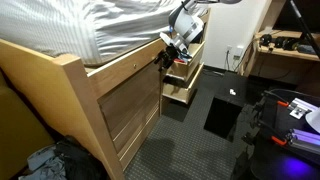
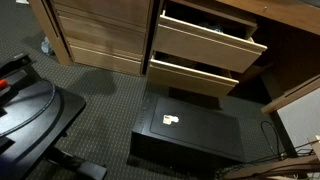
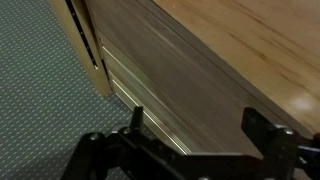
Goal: Close the top drawer
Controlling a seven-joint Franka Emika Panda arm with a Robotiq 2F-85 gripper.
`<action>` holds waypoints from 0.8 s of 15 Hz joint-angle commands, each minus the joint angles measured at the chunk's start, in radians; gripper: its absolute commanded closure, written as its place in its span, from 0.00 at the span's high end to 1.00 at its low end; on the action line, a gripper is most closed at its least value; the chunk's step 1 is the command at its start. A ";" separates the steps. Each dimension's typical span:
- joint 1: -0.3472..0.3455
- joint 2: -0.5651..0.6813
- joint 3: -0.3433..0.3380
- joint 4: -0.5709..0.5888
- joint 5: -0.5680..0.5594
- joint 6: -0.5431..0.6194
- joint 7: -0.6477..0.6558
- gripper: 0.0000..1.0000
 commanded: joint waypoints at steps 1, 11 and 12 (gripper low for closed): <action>-0.002 -0.001 0.002 0.002 -0.004 0.000 0.003 1.00; 0.023 0.073 -0.062 0.018 -0.033 0.162 0.059 1.00; 0.019 0.123 -0.076 0.036 -0.041 0.204 0.064 1.00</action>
